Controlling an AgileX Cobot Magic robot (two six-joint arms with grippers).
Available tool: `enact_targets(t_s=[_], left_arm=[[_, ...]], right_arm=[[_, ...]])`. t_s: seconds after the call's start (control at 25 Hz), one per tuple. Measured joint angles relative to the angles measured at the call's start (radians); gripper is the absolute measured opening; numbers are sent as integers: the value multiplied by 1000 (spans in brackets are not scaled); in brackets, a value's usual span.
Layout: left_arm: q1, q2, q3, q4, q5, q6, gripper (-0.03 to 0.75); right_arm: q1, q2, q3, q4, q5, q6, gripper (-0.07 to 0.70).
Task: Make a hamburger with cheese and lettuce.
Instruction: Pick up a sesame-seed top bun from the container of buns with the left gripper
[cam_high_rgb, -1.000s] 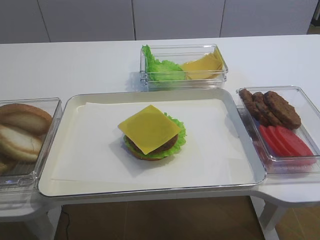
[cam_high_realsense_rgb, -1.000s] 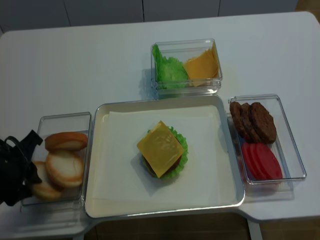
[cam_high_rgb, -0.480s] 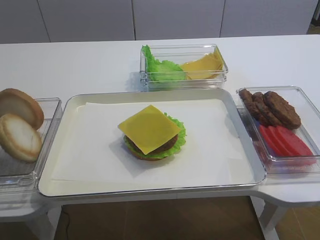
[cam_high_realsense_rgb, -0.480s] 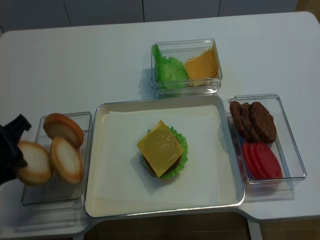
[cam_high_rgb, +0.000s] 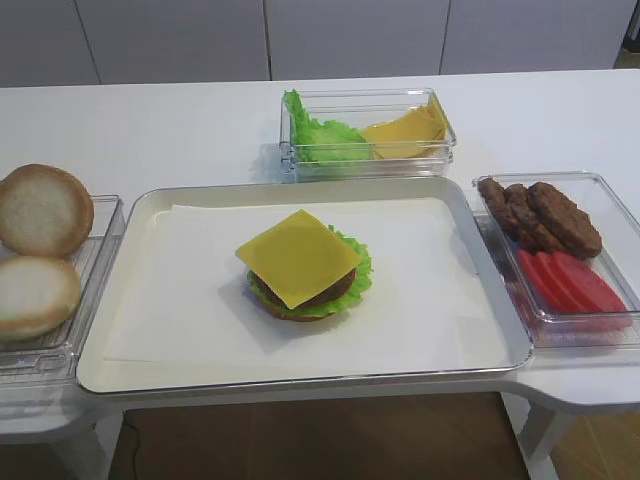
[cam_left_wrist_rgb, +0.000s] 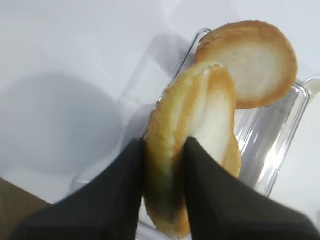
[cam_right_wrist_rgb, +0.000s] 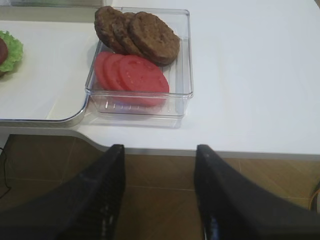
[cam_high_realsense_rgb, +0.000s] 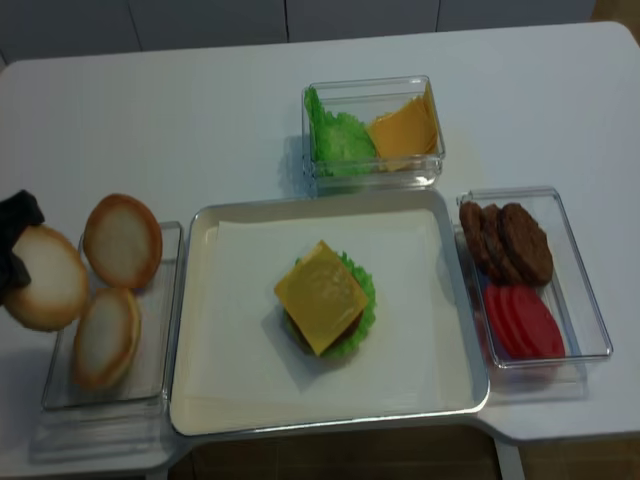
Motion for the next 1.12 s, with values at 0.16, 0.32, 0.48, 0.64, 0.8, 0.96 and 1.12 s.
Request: enact_targets(t_s=[0.16,0.32,0.48,0.64,0.8,0.96,1.12], left_arm=[[0,-20,-28,2,25,93,177],[-45,-28,-84,19,63,190,174],[-138,-33,-154,58,92,226,172],[-257,-30,-213,148,137,250,171],[-419,17,-277,299,237,255,171],[-579,80,-329,396,266,255,168],[-716,163,-377,458,268,255,168]], right_arm=[[0,0,0,0,0,0,344],[0,0,0,0,0,0,343],[0,0,0,0,0,0,342],[0,0,0,0,0,0,342],[0,0,0,0,0,0,342],[0,0,0,0,0,0,342],[0,0,0,0,0,0,341]])
